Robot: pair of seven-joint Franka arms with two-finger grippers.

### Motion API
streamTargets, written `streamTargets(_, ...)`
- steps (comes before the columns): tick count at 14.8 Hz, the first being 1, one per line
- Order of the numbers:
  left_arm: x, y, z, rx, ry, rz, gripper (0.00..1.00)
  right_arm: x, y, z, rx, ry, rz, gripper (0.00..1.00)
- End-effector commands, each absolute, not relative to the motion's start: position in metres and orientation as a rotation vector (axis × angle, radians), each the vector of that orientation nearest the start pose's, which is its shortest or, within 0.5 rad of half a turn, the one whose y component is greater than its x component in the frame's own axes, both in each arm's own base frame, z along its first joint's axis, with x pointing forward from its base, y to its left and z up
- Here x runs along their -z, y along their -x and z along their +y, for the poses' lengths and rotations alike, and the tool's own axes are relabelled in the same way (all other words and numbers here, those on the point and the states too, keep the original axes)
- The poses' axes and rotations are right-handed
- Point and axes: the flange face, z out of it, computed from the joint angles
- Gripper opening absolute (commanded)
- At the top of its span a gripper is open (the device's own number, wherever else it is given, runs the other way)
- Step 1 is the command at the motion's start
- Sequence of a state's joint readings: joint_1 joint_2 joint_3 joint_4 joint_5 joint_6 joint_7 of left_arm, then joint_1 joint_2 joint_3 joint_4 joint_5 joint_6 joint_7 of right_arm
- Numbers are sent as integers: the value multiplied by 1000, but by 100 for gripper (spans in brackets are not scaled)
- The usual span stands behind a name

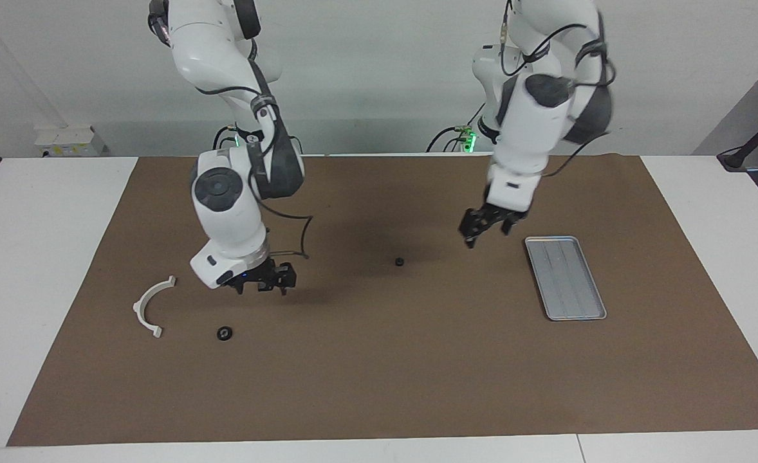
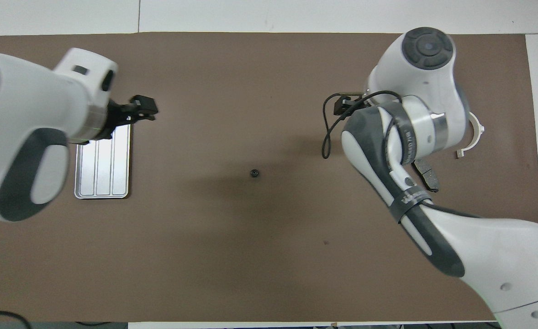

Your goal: Place bearing gear from tray to pile

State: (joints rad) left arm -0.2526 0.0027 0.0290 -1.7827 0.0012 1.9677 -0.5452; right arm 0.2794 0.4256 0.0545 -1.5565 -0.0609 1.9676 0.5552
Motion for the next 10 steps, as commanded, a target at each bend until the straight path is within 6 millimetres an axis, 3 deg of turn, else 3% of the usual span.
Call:
streamTargets(1,-582,-562,-49,290,3116,-377,100,-393,-604,306,15,3098,687,100)
streamTargets(3,-592,-552,-19,180,3107,-254,100,-381,-582,361,40,3062,760,100)
streamTargets(5,-595,-535,-14,29,3071,-164,100,-347,-567,408,44,3050,853,100)
streamTargets(6,-592,-529,-15,1,3058,-152,100,-338,-566,422,53,3030,896,100)
streamTargets(10,-590,-533,-7,35,3070,-176,100,-308,-567,435,36,3022,980,100)
